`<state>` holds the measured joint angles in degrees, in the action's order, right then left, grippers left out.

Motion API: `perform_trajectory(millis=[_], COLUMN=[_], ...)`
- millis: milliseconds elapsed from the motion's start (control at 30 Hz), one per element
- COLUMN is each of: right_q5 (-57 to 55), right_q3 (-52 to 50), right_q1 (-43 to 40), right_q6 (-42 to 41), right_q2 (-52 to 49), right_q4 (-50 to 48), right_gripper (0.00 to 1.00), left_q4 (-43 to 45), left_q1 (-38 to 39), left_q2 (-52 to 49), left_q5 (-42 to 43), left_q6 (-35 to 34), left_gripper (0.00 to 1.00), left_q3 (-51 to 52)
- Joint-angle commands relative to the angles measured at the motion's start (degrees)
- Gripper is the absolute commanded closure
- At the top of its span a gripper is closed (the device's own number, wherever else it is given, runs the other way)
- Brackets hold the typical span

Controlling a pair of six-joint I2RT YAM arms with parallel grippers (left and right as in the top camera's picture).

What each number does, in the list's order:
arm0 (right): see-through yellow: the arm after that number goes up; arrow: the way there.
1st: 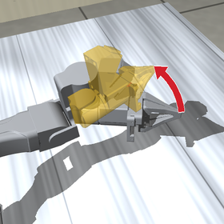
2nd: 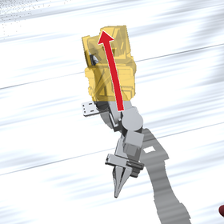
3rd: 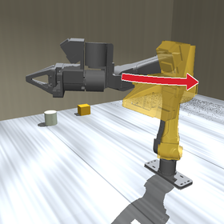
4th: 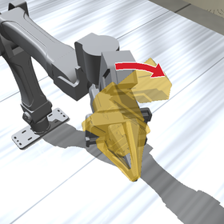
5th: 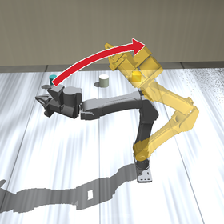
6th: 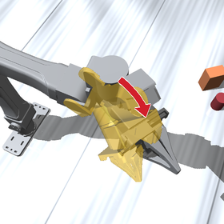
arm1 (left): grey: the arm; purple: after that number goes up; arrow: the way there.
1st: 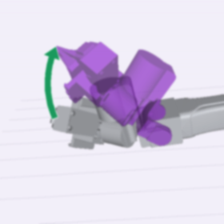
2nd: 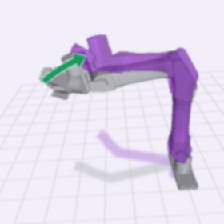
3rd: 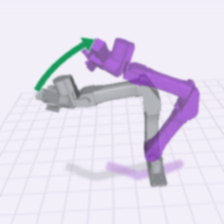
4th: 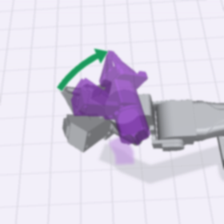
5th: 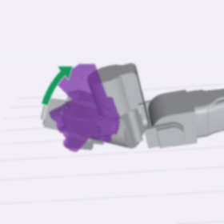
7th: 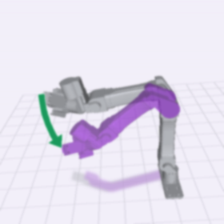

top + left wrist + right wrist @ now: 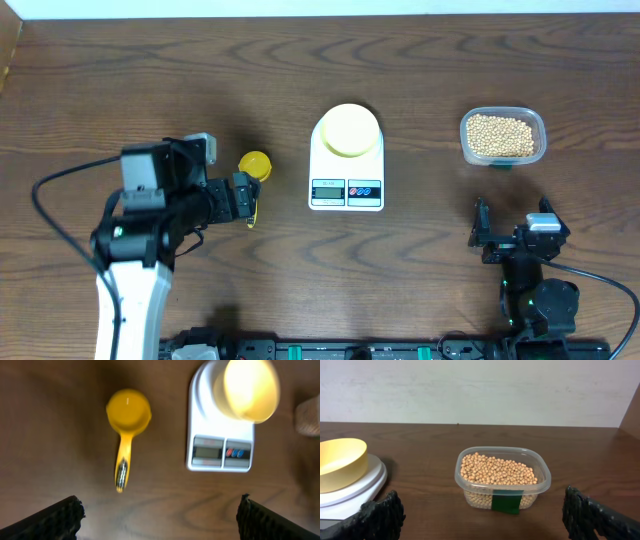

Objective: Scoop item into bowl and weigh 50g on scale
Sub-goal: 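Reach the left gripper down to the yellow scoop handle and grasp it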

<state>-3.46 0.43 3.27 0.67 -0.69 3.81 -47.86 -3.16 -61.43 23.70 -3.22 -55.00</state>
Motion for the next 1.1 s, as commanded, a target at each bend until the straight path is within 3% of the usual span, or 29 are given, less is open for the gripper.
perform_trajectory(millis=[0,200,433,1067], right_q5=[0.0,0.0,0.0,0.0], right_q3=[-0.1,-0.1,-0.1,-0.1], right_q1=[0.5,0.5,0.5,0.5], right_q6=[0.0,0.1,0.1,0.0], right_q2=[0.3,0.3,0.3,0.3], right_q4=[0.2,0.2,0.2,0.2], right_gripper=[0.01,0.01,0.01,0.01], left_q4=[-0.8,0.1,0.3,8.5], left_q1=[0.1,0.1,0.1,0.1], left_q2=[-3.9,-12.5,-31.9,-32.8], left_q5=[0.3,-0.4,-0.3,-4.2], left_q6=[-0.9,2.0,5.2,7.7], left_gripper=[0.02,0.02,0.02,0.01], left_q3=[-0.9,-0.8,-0.7,3.5])
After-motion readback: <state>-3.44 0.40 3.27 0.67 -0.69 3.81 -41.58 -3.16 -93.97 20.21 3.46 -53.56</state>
